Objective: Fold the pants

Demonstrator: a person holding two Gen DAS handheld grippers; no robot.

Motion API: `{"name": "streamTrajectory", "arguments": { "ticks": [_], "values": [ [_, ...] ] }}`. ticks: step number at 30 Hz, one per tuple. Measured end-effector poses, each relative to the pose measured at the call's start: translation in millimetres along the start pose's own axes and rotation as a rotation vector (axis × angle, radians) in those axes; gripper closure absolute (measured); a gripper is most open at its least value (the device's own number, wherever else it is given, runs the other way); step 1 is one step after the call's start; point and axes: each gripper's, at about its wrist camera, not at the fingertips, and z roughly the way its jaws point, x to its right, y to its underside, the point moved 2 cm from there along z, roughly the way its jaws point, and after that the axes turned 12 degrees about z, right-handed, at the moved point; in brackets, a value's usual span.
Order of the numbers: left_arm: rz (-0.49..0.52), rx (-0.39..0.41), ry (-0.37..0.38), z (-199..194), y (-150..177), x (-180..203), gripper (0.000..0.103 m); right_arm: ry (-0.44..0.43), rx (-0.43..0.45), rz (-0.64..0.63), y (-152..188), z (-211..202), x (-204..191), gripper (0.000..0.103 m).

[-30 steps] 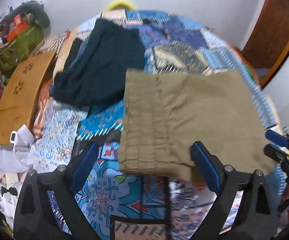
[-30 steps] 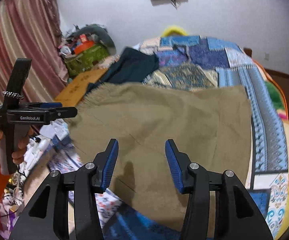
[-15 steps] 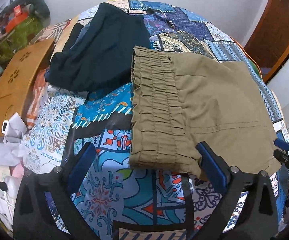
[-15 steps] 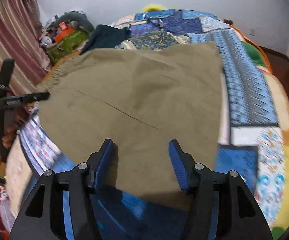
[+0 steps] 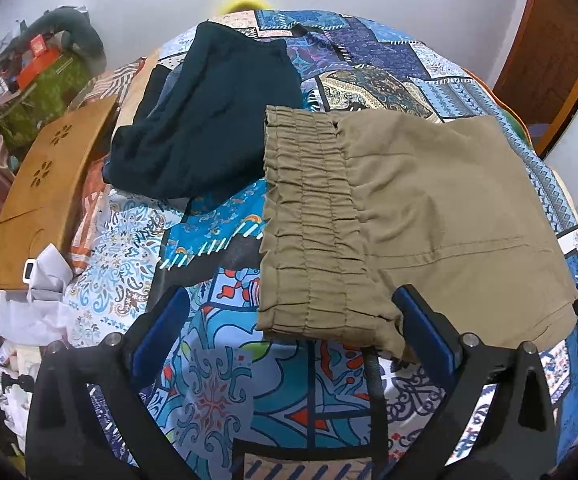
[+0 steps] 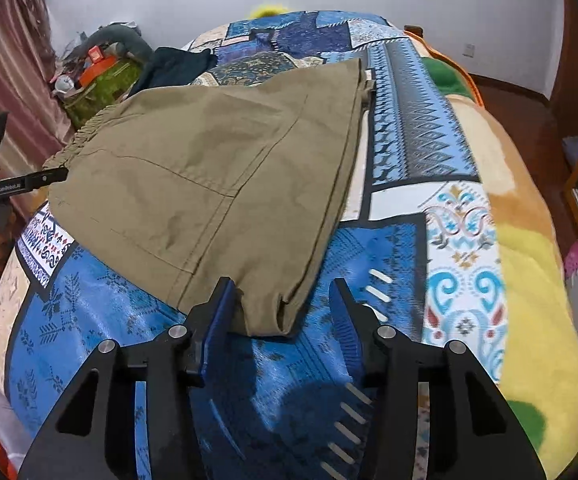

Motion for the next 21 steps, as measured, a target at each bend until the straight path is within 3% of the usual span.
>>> {"name": "streamTrajectory", "arguments": {
  "ticks": [3, 11, 21],
  "values": [
    [0.005, 0.014, -0.006, -11, -9, -4, 0.000, 0.013, 0.014, -0.011, -8, -9, -2, 0.057],
    [0.005, 0.064, -0.036, -29, -49, -20, 0.000, 0.002, 0.157, -0.014, -56, -35, -3, 0.055],
    [0.031, 0.069, -0.076, -4, -102, -33, 0.000, 0.016, 0.218, -0.031, -125, -12, 3, 0.053]
  ]
}}
